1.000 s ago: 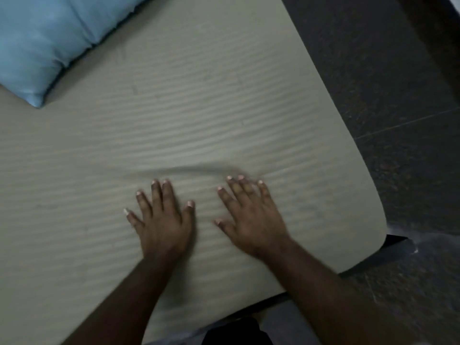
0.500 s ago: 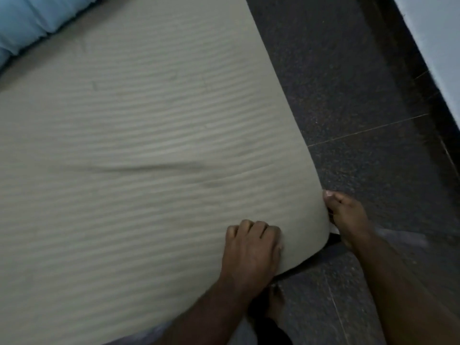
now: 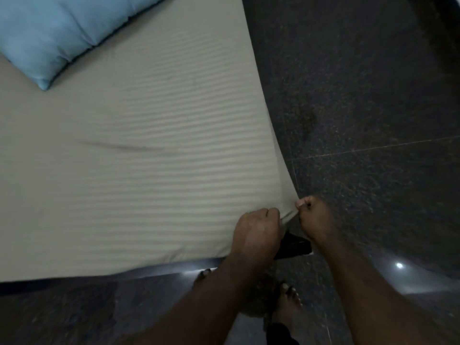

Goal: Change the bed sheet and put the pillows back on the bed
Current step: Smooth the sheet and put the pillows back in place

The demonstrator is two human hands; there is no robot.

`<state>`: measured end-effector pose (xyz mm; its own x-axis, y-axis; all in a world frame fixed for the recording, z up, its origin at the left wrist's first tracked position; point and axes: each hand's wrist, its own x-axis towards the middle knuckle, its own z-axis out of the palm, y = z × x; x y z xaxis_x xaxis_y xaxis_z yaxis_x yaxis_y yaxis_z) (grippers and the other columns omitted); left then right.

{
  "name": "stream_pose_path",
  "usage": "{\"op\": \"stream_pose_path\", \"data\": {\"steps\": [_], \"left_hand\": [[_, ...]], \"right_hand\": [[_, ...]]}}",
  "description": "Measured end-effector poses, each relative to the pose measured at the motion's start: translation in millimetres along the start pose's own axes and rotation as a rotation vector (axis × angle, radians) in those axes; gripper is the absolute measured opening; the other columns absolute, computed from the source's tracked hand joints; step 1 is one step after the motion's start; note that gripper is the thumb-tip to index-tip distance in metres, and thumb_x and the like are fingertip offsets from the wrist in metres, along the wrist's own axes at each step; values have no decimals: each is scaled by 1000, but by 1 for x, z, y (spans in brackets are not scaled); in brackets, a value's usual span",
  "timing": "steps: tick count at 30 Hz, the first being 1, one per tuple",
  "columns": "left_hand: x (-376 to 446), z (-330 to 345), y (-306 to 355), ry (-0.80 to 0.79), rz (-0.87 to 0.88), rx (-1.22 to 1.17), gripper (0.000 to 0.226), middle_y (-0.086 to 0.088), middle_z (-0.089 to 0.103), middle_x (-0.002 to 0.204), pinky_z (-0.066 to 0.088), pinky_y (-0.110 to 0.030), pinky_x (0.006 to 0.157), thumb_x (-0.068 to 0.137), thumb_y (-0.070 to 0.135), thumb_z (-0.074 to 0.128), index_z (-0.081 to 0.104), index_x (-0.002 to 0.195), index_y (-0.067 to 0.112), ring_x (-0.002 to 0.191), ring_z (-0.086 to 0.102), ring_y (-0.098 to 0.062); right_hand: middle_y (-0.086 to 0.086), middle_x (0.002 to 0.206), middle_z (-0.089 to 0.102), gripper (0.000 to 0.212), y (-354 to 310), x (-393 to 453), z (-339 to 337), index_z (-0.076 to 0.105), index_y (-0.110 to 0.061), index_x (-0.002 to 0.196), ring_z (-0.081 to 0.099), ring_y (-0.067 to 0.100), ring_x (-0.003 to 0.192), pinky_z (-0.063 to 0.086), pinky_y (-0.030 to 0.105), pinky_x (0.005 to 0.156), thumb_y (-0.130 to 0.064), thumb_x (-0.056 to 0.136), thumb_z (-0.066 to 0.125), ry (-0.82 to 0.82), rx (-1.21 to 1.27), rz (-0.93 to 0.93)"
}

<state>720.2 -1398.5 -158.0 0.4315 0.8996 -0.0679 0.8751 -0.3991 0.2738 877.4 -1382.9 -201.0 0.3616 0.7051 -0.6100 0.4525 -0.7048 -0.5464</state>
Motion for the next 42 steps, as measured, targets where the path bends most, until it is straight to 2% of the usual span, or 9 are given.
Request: {"op": "stream_pose_path", "data": {"steps": [5, 10, 15, 20, 25, 31, 34, 37, 42], "left_hand": [[-10, 7, 14, 9, -34, -68, 29, 1, 57, 64, 41, -31, 50, 71, 24, 83, 54, 73, 21, 55, 56, -23], [-47, -3, -14, 39, -109, -129, 14, 2, 58, 78, 45, -35, 61, 84, 38, 53, 53, 83, 24, 71, 56, -24], [-65, 6, -23, 31, -104, -43, 16, 2, 56, 68, 42, -31, 55, 70, 21, 72, 56, 73, 23, 62, 57, -22], [-62, 3, 4, -21, -56, -5, 17, 1, 55, 59, 41, -29, 49, 67, 21, 40, 57, 65, 23, 51, 55, -20], [-61, 0, 11, -106, -62, 48, 22, 5, 56, 59, 43, -27, 50, 65, 22, 36, 58, 64, 24, 51, 56, -16], [-96, -13, -40, 12, -328, -235, 5, -1, 59, 83, 48, -37, 68, 82, 26, 58, 56, 84, 22, 80, 58, -26], [-122, -22, -80, 97, -532, -239, 12, 1, 59, 89, 47, -38, 72, 85, 30, 67, 57, 88, 22, 84, 55, -24], [-131, -21, -98, 38, -499, -137, 17, 2, 59, 81, 47, -38, 63, 79, 20, 74, 57, 82, 22, 77, 56, -24], [-137, -12, -86, 52, -382, -95, 8, 4, 59, 71, 44, -32, 60, 76, 17, 58, 58, 75, 25, 69, 57, -21]], "right_hand": [[14, 97, 70, 19, 12, -12, 2, 64, -10, 96, 65, 31, 89, 40, 29, 71, -25, 101, 53, 6, 17, -6], [8, 79, 71, 28, 12, -6, 12, 65, -17, 78, 68, 32, 79, 56, 53, 81, -38, 96, 58, -63, 144, 16], [17, 84, 70, 26, 5, -22, 6, 71, -6, 81, 60, 23, 76, 43, 35, 70, -22, 99, 61, -260, -9, -16], [17, 94, 67, 22, 14, -15, 7, 63, -12, 84, 64, 33, 95, 42, 32, 73, -22, 101, 54, -249, -308, -41], [21, 108, 68, 23, 12, -21, 3, 57, -17, 84, 63, 34, 99, 43, 34, 80, -29, 102, 51, -232, -396, -22], [19, 92, 71, 40, 6, -47, -4, 72, 2, 84, 64, 32, 89, 47, 39, 82, -29, 102, 55, -222, -46, -21], [8, 81, 73, 42, 2, -57, -1, 76, -8, 73, 63, 23, 81, 45, 32, 75, -34, 100, 57, -283, 26, -52], [1, 65, 70, 37, 9, -60, 11, 69, -22, 58, 65, 23, 70, 50, 38, 72, -37, 92, 68, -302, -250, -260], [8, 80, 64, 24, 21, -83, 23, 66, -27, 63, 61, 35, 82, 48, 40, 75, -36, 86, 68, 5, -696, -407]]}}
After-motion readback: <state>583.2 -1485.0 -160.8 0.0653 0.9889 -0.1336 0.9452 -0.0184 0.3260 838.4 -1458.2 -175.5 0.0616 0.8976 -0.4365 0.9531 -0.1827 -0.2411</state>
